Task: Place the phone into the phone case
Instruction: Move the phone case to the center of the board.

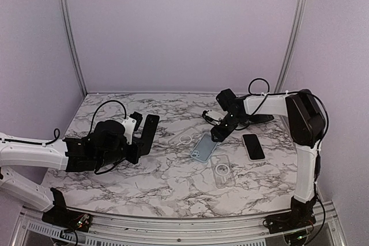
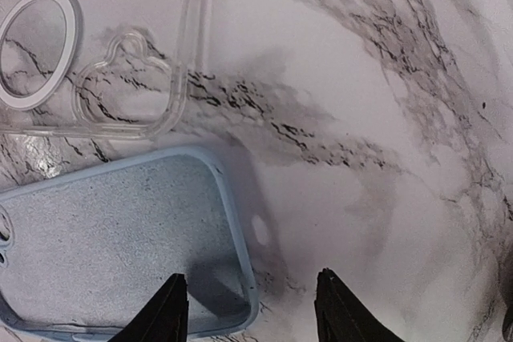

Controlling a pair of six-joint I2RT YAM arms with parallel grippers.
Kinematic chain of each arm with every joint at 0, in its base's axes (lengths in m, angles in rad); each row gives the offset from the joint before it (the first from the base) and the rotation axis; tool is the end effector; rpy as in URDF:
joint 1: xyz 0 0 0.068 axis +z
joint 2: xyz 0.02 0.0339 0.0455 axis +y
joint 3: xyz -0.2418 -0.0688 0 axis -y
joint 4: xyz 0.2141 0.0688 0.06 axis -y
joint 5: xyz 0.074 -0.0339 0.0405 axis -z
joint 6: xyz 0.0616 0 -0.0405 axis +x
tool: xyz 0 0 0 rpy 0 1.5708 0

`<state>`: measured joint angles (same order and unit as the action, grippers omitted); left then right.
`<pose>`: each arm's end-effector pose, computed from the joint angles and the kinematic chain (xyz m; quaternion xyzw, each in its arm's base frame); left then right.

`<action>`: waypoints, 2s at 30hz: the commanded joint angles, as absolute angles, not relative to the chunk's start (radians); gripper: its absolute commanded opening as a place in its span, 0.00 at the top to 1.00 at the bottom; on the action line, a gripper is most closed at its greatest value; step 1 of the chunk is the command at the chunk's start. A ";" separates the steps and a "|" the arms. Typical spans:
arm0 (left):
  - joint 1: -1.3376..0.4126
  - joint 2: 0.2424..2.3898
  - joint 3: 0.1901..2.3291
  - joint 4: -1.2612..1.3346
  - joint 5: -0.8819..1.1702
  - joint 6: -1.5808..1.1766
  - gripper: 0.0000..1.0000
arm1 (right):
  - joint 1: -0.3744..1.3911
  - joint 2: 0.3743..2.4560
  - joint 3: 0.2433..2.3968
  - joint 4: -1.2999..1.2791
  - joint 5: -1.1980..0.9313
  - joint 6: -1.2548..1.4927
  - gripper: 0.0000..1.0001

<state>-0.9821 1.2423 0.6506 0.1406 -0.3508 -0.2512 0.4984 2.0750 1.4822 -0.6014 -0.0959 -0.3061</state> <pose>0.1685 -0.2143 0.2153 0.2116 0.8124 -0.1818 0.5121 0.3465 0.1953 0.1295 -0.3924 0.8994 0.0648 0.1816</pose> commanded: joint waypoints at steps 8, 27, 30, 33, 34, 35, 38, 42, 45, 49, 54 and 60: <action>-0.988 1.211 0.641 0.155 -0.391 -0.258 1.00 | 0.522 2.142 1.569 -0.599 -0.110 -0.258 0.55; -0.988 1.180 0.632 0.153 -0.434 -0.244 1.00 | 0.561 1.994 1.516 -0.687 -0.085 0.051 1.00; -0.988 1.170 0.620 0.165 -0.447 -0.251 1.00 | 0.583 1.855 1.366 -0.564 -0.129 0.227 1.00; -0.988 1.146 0.602 0.185 -0.452 -0.243 1.00 | 0.648 1.722 1.196 -0.404 -0.125 0.425 1.00; -0.988 1.137 0.597 0.188 -0.455 -0.239 1.00 | 0.680 1.694 1.152 -0.374 -0.118 0.477 1.00; -0.988 1.128 0.593 0.191 -0.458 -0.234 1.00 | 0.714 1.673 1.108 -0.360 -0.104 0.520 1.00; -0.988 1.103 0.579 0.192 -0.466 -0.218 1.00 | 0.814 1.635 1.041 -0.365 -0.047 0.638 1.00; -0.988 1.077 0.563 0.194 -0.476 -0.211 1.00 | 0.940 1.620 0.971 -0.394 -0.042 0.751 1.00; -0.988 1.059 0.553 0.198 -0.486 -0.210 1.00 | 1.023 1.621 0.957 -0.451 -0.051 0.789 1.00; -0.988 1.053 0.549 0.198 -0.494 -0.200 1.00 | 1.111 1.637 1.020 -0.545 -0.116 0.731 0.83; -0.988 1.067 0.554 0.197 -0.493 -0.198 1.00 | 1.139 1.740 1.272 -0.841 -0.127 0.364 0.40; -0.988 1.065 0.567 0.184 -0.491 -0.212 1.00 | 1.134 1.928 1.474 -0.876 -0.034 -0.082 0.32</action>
<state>-0.9840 1.0782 0.5522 0.1310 -0.4652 -0.2127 1.1397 1.8214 1.3941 -0.7990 -0.0917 0.2707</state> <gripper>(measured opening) 0.038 0.683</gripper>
